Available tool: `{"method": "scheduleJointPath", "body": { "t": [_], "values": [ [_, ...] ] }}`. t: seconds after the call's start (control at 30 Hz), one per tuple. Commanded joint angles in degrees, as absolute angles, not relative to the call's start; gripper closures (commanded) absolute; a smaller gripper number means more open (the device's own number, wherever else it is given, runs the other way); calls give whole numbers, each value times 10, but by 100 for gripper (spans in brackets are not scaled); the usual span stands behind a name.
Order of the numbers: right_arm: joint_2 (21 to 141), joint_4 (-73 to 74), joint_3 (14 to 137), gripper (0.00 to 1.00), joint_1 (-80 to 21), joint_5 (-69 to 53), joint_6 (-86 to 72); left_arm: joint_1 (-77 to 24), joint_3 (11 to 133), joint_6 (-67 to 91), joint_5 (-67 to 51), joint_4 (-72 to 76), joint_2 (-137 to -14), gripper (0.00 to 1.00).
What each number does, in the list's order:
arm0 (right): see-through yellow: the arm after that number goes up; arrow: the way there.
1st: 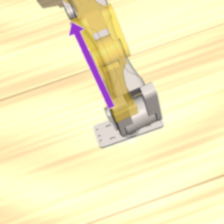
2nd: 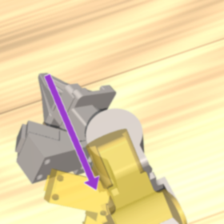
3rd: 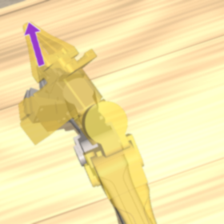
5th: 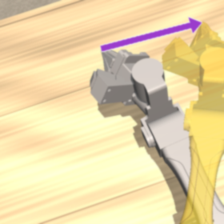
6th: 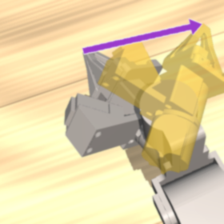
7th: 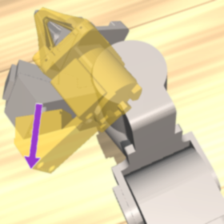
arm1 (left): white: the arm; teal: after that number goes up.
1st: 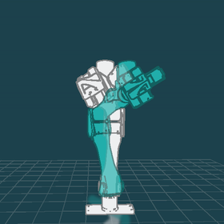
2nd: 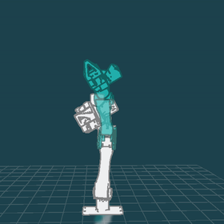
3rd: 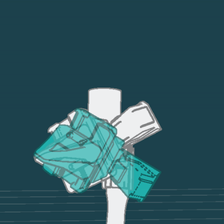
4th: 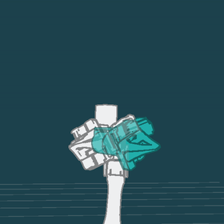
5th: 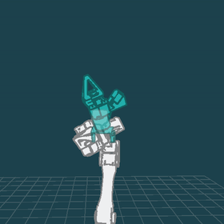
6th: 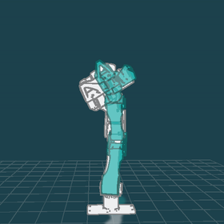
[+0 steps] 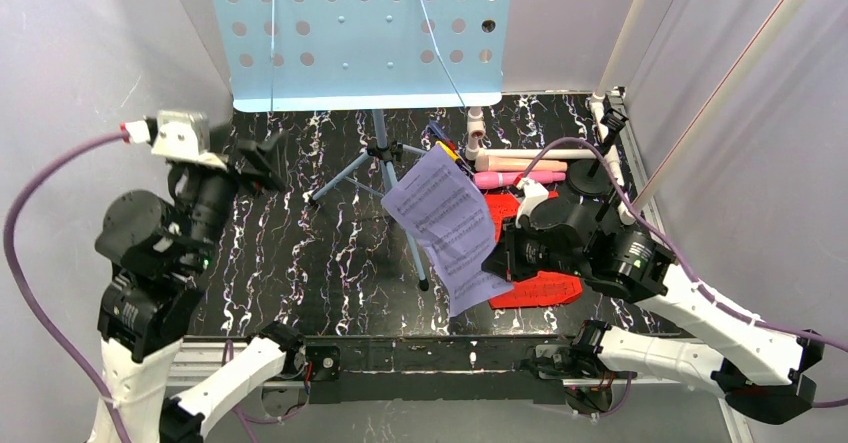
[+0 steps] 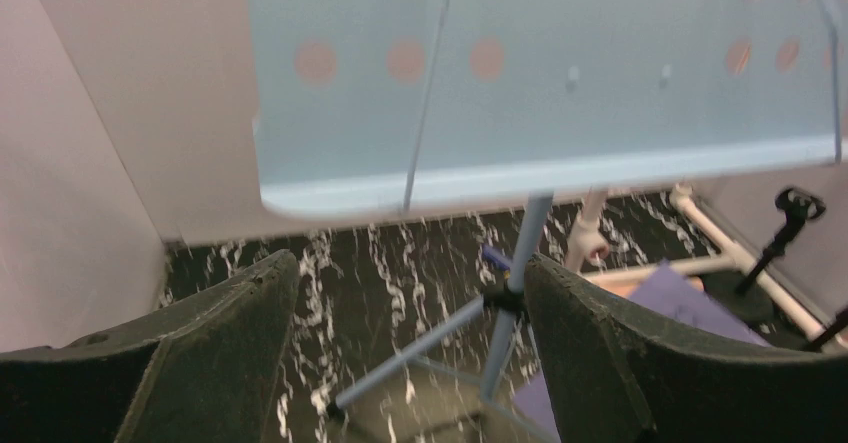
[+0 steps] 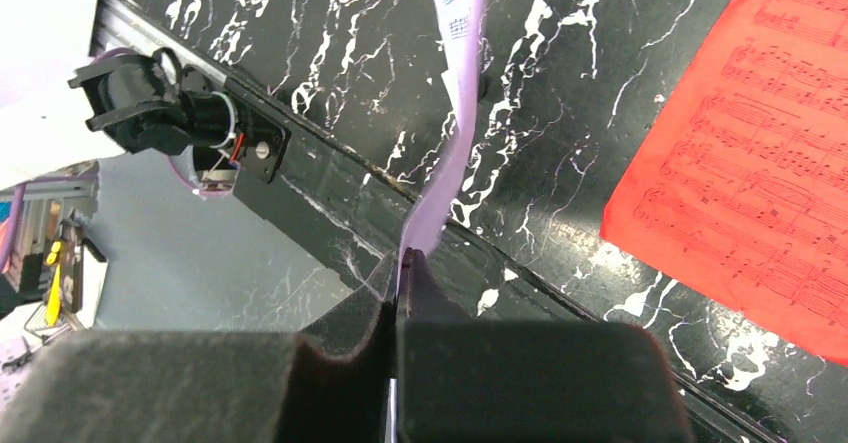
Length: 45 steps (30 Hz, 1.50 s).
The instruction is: Pack up the instrument practice props
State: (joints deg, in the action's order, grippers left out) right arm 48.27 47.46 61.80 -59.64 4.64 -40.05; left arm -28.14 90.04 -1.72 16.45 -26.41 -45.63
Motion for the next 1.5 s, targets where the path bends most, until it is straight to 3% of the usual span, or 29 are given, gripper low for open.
{"method": "scheduleJointPath", "body": {
  "t": [0.0,0.2,0.4,0.87,1.47],
  "values": [
    [508,477,622,99,-595,90,-410,-283,787,27,153,-261,-370,18],
    [547,500,614,99,-589,159,-412,-282,602,28,176,-218,-270,18],
    [588,489,578,99,-516,129,-393,-282,496,29,193,-171,-227,18],
    [641,431,506,99,-336,46,-348,-282,461,25,226,-163,-192,18],
    [677,589,545,99,-266,154,-308,-282,461,20,230,-164,-195,18]
  ]
}}
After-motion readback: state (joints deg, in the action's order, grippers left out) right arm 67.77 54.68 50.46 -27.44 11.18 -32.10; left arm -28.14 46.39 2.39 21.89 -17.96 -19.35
